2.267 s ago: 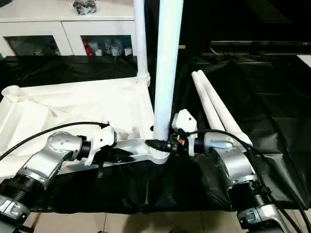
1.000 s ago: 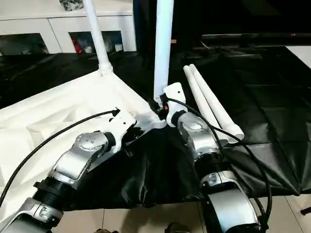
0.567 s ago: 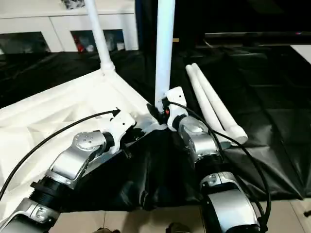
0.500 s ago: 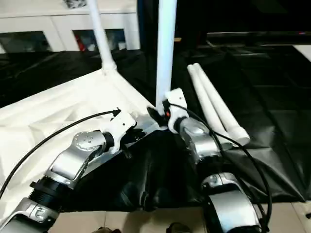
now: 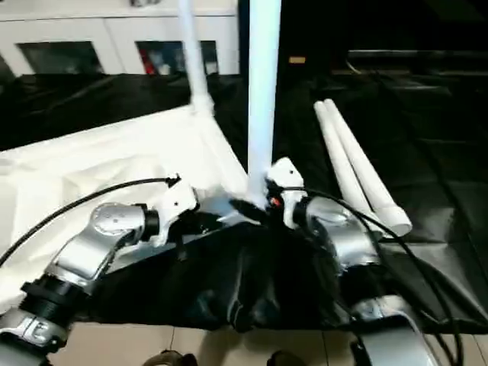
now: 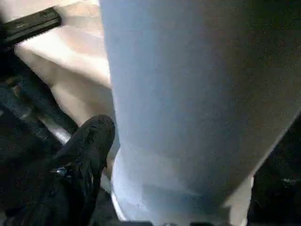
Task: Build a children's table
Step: Rotate leg to tighten
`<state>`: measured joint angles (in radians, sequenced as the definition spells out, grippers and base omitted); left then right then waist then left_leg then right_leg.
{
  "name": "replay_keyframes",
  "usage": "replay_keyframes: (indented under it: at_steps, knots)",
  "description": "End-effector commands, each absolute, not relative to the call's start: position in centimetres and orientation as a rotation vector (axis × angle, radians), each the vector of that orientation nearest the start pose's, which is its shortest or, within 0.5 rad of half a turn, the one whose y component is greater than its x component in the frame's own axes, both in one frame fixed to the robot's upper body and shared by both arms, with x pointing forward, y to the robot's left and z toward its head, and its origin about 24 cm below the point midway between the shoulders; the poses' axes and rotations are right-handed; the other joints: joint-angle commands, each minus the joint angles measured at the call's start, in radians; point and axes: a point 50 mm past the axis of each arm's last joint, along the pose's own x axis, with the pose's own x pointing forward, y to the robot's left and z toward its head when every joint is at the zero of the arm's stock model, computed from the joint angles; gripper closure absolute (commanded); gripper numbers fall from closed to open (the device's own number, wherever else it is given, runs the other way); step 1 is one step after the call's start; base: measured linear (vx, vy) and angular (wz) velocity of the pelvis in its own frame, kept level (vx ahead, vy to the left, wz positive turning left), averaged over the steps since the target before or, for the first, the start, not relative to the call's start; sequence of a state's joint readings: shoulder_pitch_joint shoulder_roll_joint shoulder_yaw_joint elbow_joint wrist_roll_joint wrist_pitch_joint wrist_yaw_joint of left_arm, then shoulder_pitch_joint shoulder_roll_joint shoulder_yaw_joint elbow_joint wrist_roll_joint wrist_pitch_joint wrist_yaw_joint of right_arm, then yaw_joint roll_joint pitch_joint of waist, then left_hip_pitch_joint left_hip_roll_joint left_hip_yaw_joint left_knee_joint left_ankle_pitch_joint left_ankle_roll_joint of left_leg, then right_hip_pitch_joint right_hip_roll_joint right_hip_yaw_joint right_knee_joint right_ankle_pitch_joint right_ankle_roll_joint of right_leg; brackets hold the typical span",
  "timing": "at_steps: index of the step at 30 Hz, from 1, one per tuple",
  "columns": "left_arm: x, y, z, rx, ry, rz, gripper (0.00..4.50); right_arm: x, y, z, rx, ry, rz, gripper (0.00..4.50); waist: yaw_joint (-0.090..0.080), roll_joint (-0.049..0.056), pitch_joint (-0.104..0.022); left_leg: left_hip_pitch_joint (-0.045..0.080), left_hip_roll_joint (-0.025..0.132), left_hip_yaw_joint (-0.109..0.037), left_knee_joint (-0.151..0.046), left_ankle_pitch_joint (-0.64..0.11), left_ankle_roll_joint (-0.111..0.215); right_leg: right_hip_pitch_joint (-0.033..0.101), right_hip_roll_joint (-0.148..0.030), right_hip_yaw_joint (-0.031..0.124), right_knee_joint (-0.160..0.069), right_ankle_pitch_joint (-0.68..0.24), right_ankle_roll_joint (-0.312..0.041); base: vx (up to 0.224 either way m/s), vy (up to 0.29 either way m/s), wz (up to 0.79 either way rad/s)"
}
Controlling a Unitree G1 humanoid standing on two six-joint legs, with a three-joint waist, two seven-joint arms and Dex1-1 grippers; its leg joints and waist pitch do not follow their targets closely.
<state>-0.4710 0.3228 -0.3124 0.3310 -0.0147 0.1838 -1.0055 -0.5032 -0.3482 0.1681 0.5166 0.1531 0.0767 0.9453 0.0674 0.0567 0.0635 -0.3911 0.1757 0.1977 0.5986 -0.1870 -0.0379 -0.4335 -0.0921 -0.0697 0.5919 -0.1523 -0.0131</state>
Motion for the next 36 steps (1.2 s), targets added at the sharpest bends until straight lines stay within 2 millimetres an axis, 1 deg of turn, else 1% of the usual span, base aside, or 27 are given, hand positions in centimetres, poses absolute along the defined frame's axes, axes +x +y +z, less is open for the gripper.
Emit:
replay_keyframes:
  at_steps: [1, 2, 3, 5, 7, 8, 10, 11, 12, 13, 15, 16, 19, 20, 24, 26, 27, 28, 29, 30, 31, 32, 33, 34, 35, 36]
  knots:
    - [30.2, 9.5, 7.5, 0.394, 0.205, -1.334, 4.5, 30.9, -13.6, 6.1, -0.219, 0.236, 1.174, 0.8, 0.002, -0.007, -0.08, 0.026, 0.053, -0.016, -0.061, -0.189, 0.102, 0.065, -0.049, 0.042, -0.061, -0.191, -0.251, 0.0, 0.0, 0.0]
    - [30.2, 9.5, 7.5, 0.394, 0.205, -1.334, 4.5, 30.9, -13.6, 6.1, -0.219, 0.236, 1.174, 0.8, 0.002, -0.007, -0.079, 0.021, 0.053, -0.018, -0.063, -0.191, 0.097, 0.067, -0.05, 0.042, -0.06, -0.202, -0.247, 0.0, 0.0, 0.0]
    - [30.1, 9.6, 7.4, 0.398, 0.209, -1.351, 4.5, 30.6, -13.8, 6.0, -0.223, 0.25, 1.198, 0.8, 0.001, -0.006, -0.078, 0.02, 0.053, -0.019, -0.064, -0.199, 0.093, 0.066, -0.051, 0.042, -0.061, -0.216, -0.245, 0.0, 0.0, 0.0]
    - [30.0, 9.7, 7.3, 0.401, 0.214, -1.383, 4.5, 29.9, -14.0, 5.8, -0.237, 0.287, 1.246, 0.8, 0.002, -0.008, -0.077, 0.023, 0.052, -0.019, -0.065, -0.222, 0.078, 0.065, -0.05, 0.042, -0.068, -0.265, -0.226, 0.0, 0.0, 0.0]
    - [29.9, 9.8, 7.2, 0.402, 0.215, -1.392, 4.5, 29.6, -14.1, 5.7, -0.242, 0.302, 1.262, 0.8, 0.002, -0.008, -0.077, 0.021, 0.052, -0.02, -0.065, -0.219, 0.076, 0.066, -0.051, 0.042, -0.068, -0.274, -0.221, 0.0, 0.0, 0.0]
    - [29.9, 9.9, 7.2, 0.402, 0.216, -1.395, 4.5, 29.6, -14.1, 5.7, -0.243, 0.303, 1.265, 0.96, 0.001, -0.009, -0.077, 0.02, 0.051, -0.02, -0.065, -0.22, 0.074, 0.066, -0.051, 0.043, -0.069, -0.283, -0.215, 0.0, 0.0, 0.0]
    - [29.8, 9.9, 7.0, 0.402, 0.22, -1.41, 4.5, 29.3, -14.1, 5.8, -0.233, 0.309, 1.286, 0.96, 0.0, -0.01, -0.078, 0.02, 0.05, -0.022, -0.065, -0.221, 0.069, 0.067, -0.052, 0.042, -0.07, -0.298, -0.211, 0.0, 0.0, 0.0]
    - [29.7, 9.9, 7.0, 0.398, 0.223, -1.423, 4.5, 29.1, -14.0, 5.8, -0.227, 0.314, 1.303, 1.09, 0.001, -0.011, -0.079, 0.021, 0.051, -0.022, -0.064, -0.214, 0.07, 0.067, -0.052, 0.042, -0.07, -0.293, -0.21, 0.0, 0.0, 0.0]
    - [29.7, 9.9, 7.0, 0.398, 0.223, -1.426, 4.5, 29.0, -14.0, 5.8, -0.226, 0.315, 1.305, 1.09, 0.002, -0.01, -0.079, 0.02, 0.051, -0.022, -0.064, -0.21, 0.072, 0.067, -0.051, 0.042, -0.069, -0.289, -0.209, 0.0, 0.0, 0.0]
    - [29.5, 10.0, 6.8, 0.398, 0.229, -1.448, 4.5, 28.7, -14.0, 5.8, -0.228, 0.332, 1.335, 1.3, 0.002, -0.012, -0.079, 0.021, 0.051, -0.022, -0.064, -0.205, 0.075, 0.067, -0.05, 0.042, -0.068, -0.28, -0.213, 0.0, 0.0, 0.0]
    - [29.5, 10.0, 6.7, 0.402, 0.232, -1.455, 4.5, 28.6, -14.0, 5.8, -0.233, 0.343, 1.346, 1.39, 0.003, -0.011, -0.08, 0.02, 0.051, -0.021, -0.062, -0.194, 0.081, 0.067, -0.05, 0.042, -0.066, -0.269, -0.216, 0.0, 0.0, 0.0]
    - [29.4, 10.1, 6.6, 0.403, 0.234, -1.456, 4.5, 28.5, -14.0, 5.8, -0.232, 0.349, 1.353, 1.58, 0.004, -0.011, -0.081, 0.02, 0.051, -0.021, -0.061, -0.187, 0.082, 0.067, -0.051, 0.041, -0.064, -0.261, -0.218, 0.0, 0.0, 0.0]
    - [29.5, 10.1, 6.6, 0.399, 0.239, -1.456, 4.5, 28.3, -14.0, 5.7, -0.22, 0.367, 1.375, 1.7, 0.004, -0.01, -0.081, 0.02, 0.051, -0.021, -0.061, -0.186, 0.084, 0.068, -0.051, 0.041, -0.064, -0.258, -0.224, 0.0, 0.0, 0.0]
    - [29.5, 10.1, 6.6, 0.399, 0.239, -1.456, 4.5, 28.3, -14.0, 5.7, -0.22, 0.367, 1.375, 1.7, 0.005, -0.013, -0.082, 0.022, 0.052, -0.021, -0.06, -0.184, 0.084, 0.068, -0.052, 0.041, -0.063, -0.258, -0.226, 0.0, 0.0, 0.0]
    - [29.5, 10.2, 6.4, 0.39, 0.256, -1.452, 4.5, 28.3, -13.8, 5.5, -0.207, 0.37, 1.364, 1.73, 0.006, -0.013, -0.083, 0.021, 0.052, -0.022, -0.059, -0.167, 0.088, 0.069, -0.052, 0.041, -0.061, -0.248, -0.225, 0.0, 0.0, 0.0]
    - [29.9, 10.0, 6.4, 0.37, 0.256, -1.391, 4.5, 28.9, -13.6, 5.2, -0.19, 0.35, 1.29, 1.74, 0.006, -0.014, -0.082, 0.02, 0.051, -0.021, -0.059, -0.169, 0.086, 0.069, -0.052, 0.041, -0.061, -0.253, -0.225, 0.0, 0.0, 0.0]
    - [30.2, 10.0, 6.4, 0.362, 0.256, -1.364, 4.5, 29.2, -13.6, 5.2, -0.184, 0.342, 1.257, 1.74, 0.005, -0.013, -0.08, 0.02, 0.051, -0.021, -0.06, -0.176, 0.082, 0.067, -0.053, 0.042, -0.064, -0.268, -0.223, 0.0, 0.0, 0.0]
    - [30.7, 9.8, 6.5, 0.345, 0.251, -1.302, 4.5, 29.7, -13.3, 5.1, -0.162, 0.325, 1.197, 1.74, 0.001, -0.017, -0.078, 0.022, 0.048, -0.02, -0.061, -0.193, 0.071, 0.066, -0.052, 0.041, -0.069, -0.304, -0.214, 0.0, 0.0, 0.0]
    - [31.2, 9.6, 6.6, 0.332, 0.251, -1.249, 4.5, 30.2, -13.2, 4.9, -0.145, 0.317, 1.138, 1.74, -0.003, -0.016, -0.078, 0.024, 0.046, -0.021, -0.061, -0.204, 0.056, 0.066, -0.053, 0.04, -0.072, -0.34, -0.207, 0.0, 0.0, 0.0]
    - [31.7, 9.4, 6.7, 0.326, 0.247, -1.191, 4.5, 30.8, -13.0, 4.7, -0.134, 0.314, 1.056, 1.74, -0.006, -0.015, -0.077, 0.025, 0.046, -0.022, -0.062, -0.209, 0.048, 0.065, -0.055, 0.04, -0.074, -0.356, -0.204, 0.0, 0.0, 0.0]
    - [32.4, 9.1, 6.8, 0.319, 0.249, -1.104, 4.5, 31.6, -12.6, 4.2, -0.12, 0.317, 0.938, 1.75, -0.01, -0.016, -0.079, 0.026, 0.044, -0.025, -0.063, -0.213, 0.038, 0.068, -0.054, 0.038, -0.076, -0.374, -0.193, 0.0, 0.0, 0.0]
    - [32.5, 9.1, 6.8, 0.318, 0.25, -1.098, 4.5, 31.7, -12.5, 4.1, -0.119, 0.318, 0.931, 1.75, -0.012, -0.015, -0.078, 0.025, 0.046, -0.026, -0.064, -0.213, 0.035, 0.066, -0.053, 0.039, -0.076, -0.372, -0.19, 0.0, 0.0, 0.0]
    - [32.6, 8.9, 6.8, 0.316, 0.252, -1.074, 4.5, 31.9, -12.4, 4.0, -0.115, 0.321, 0.903, 1.75, -0.018, -0.015, -0.077, 0.026, 0.045, -0.026, -0.066, -0.224, 0.027, 0.066, -0.052, 0.038, -0.078, -0.378, -0.189, 0.0, 0.0, 0.0]
    - [33.0, 8.6, 6.8, 0.308, 0.262, -1.018, 4.5, 32.4, -11.9, 3.4, -0.115, 0.337, 0.821, 1.75, -0.02, -0.014, -0.079, 0.022, 0.044, -0.028, -0.066, -0.221, 0.027, 0.07, -0.054, 0.037, -0.074, -0.364, -0.187, 0.0, 0.0, 0.0]
    - [33.1, 8.3, 6.8, 0.309, 0.26, -0.998, 4.5, 32.6, -11.6, 3.2, -0.116, 0.343, 0.788, 1.75, -0.026, -0.014, -0.078, 0.025, 0.042, -0.027, -0.064, -0.232, 0.029, 0.066, -0.052, 0.037, -0.076, -0.361, -0.191, 0.0, 0.0, 0.0]
    - [33.1, 8.3, 6.8, 0.31, 0.26, -0.995, 4.5, 32.6, -11.5, 3.1, -0.116, 0.344, 0.784, 1.75, -0.029, -0.014, -0.079, 0.023, 0.042, -0.027, -0.064, -0.233, 0.031, 0.068, -0.053, 0.037, -0.076, -0.357, -0.192, 0.0, 0.0, 0.0]
